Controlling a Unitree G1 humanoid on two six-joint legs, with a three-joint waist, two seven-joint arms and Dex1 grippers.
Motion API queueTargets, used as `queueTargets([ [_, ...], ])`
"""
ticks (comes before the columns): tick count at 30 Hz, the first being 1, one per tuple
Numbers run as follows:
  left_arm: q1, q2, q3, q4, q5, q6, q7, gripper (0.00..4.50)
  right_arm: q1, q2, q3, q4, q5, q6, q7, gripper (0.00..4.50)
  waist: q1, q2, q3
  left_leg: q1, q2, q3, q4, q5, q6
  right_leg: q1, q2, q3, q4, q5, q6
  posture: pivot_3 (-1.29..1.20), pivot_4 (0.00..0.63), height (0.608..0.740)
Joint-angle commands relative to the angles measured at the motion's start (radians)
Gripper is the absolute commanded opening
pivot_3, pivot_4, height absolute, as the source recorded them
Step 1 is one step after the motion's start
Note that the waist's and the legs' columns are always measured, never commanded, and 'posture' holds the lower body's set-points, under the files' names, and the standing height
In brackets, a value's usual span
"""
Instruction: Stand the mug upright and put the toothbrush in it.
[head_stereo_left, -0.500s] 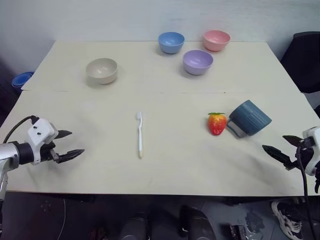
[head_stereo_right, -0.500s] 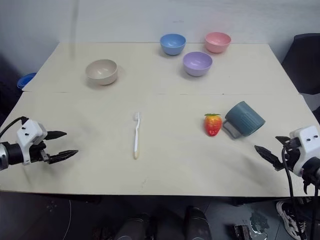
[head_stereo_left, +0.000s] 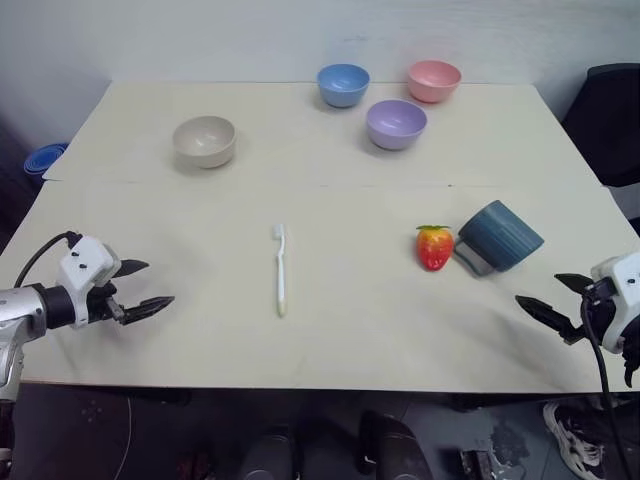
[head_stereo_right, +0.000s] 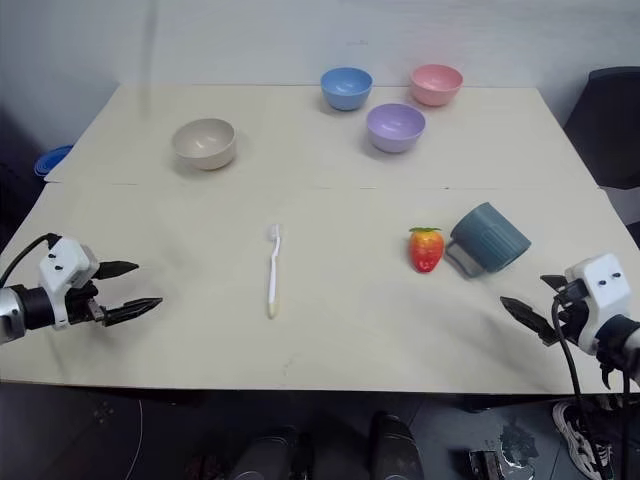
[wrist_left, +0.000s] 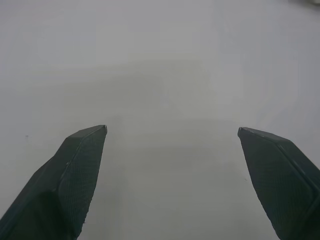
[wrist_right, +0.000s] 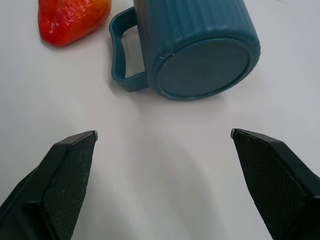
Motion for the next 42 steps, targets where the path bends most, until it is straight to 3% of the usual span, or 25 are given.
queueTargets([
  [1, -0.011, 0.007, 0.029, -0.039, -0.046, 0.033, -0.024, 4.46, 0.006, 0.019, -0.025, -0.081, 0.03, 0.04, -0.037, 4.5, 0.0, 0.0, 0.0, 0.0, 0.0, 0.0, 0.0, 0.0, 0.0, 0.0, 0.0, 0.0, 0.0, 0.0, 0.0, 0.0, 0.15, 0.74],
  [7, -0.09, -0.007, 0.017, -0.218, -0.204, 0.224, -0.027, 4.46, -0.037, 0.11, -0.013, -0.383, 0.141, 0.264, -0.24, 4.5, 0.0, 0.0, 0.0, -0.001, 0.001, -0.001, 0.0, -0.001, -0.001, 0.0, 0.0, 0.002, -0.001, 0.0, 0.0, 0.0, 0.15, 0.74],
  [11, -0.208, -0.023, -0.035, -0.394, -0.375, 0.404, -0.041, 4.46, -0.168, 0.305, 0.072, -0.522, 0.229, 0.456, -0.494, 4.5, 0.0, -0.001, 0.0, -0.001, 0.001, -0.002, 0.0, -0.001, -0.002, 0.0, 0.0, 0.007, 0.0, 0.001, -0.001, 0.0, 0.15, 0.74],
  [13, -0.281, -0.037, -0.086, -0.462, -0.435, 0.46, -0.049, 4.46, -0.233, 0.414, 0.151, -0.536, 0.208, 0.52, -0.611, 4.5, -0.002, -0.002, -0.001, 0.0, 0.002, -0.002, 0.0, -0.001, -0.004, 0.0, 0.002, 0.008, 0.0, 0.001, -0.001, 0.0, 0.15, 0.74],
  [19, -0.353, -0.057, -0.207, -0.517, -0.396, 0.42, -0.09, 4.46, -0.346, 0.525, 0.3, -0.409, 0.035, 0.485, -0.783, 4.5, -0.008, 0.0, 0.0, -0.001, 0.0, 0.004, 0.0, 0.0, -0.003, -0.004, 0.005, 0.006, 0.001, 0.001, -0.002, 0.0, 0.15, 0.74],
  [33, -0.377, -0.106, -0.265, -0.473, -0.319, 0.336, -0.09, 4.46, -0.492, 0.618, 0.449, -0.103, -0.097, 0.29, -0.729, 4.5, -0.029, 0.0, 0.0, -0.003, 0.002, 0.004, 0.0, 0.001, -0.001, -0.005, 0.007, 0.006, 0.001, 0.001, -0.002, 0.0, 0.15, 0.74],
  [36, -0.377, -0.109, -0.268, -0.466, -0.312, 0.325, -0.09, 4.5, -0.51, 0.616, 0.461, -0.038, -0.136, 0.243, -0.729, 3.9, -0.029, 0.0, 0.0, -0.004, 0.002, 0.004, 0.0, 0.001, -0.001, -0.006, 0.007, 0.006, 0.001, 0.001, -0.002, 0.0, 0.15, 0.74],
  [40, -0.37, -0.118, -0.268, -0.467, -0.306, 0.318, -0.082, 4.5, -0.525, 0.611, 0.458, -0.004, -0.149, 0.197, -0.703, 2.61, -0.027, 0.0, 0.0, -0.01, 0.002, 0.004, 0.002, 0.001, -0.001, -0.012, 0.007, 0.006, 0.002, 0.001, -0.002, 0.0, 0.15, 0.74],
  [42, -0.363, -0.128, -0.267, -0.468, -0.303, 0.315, -0.075, 4.5, -0.52, 0.627, 0.448, -0.045, -0.107, 0.202, -0.669, 2.33, -0.027, 0.0, 0.0, -0.01, 0.002, 0.005, 0.002, 0.001, -0.001, -0.012, 0.007, 0.006, 0.002, 0.001, -0.002, 0.0, 0.15, 0.74],
])
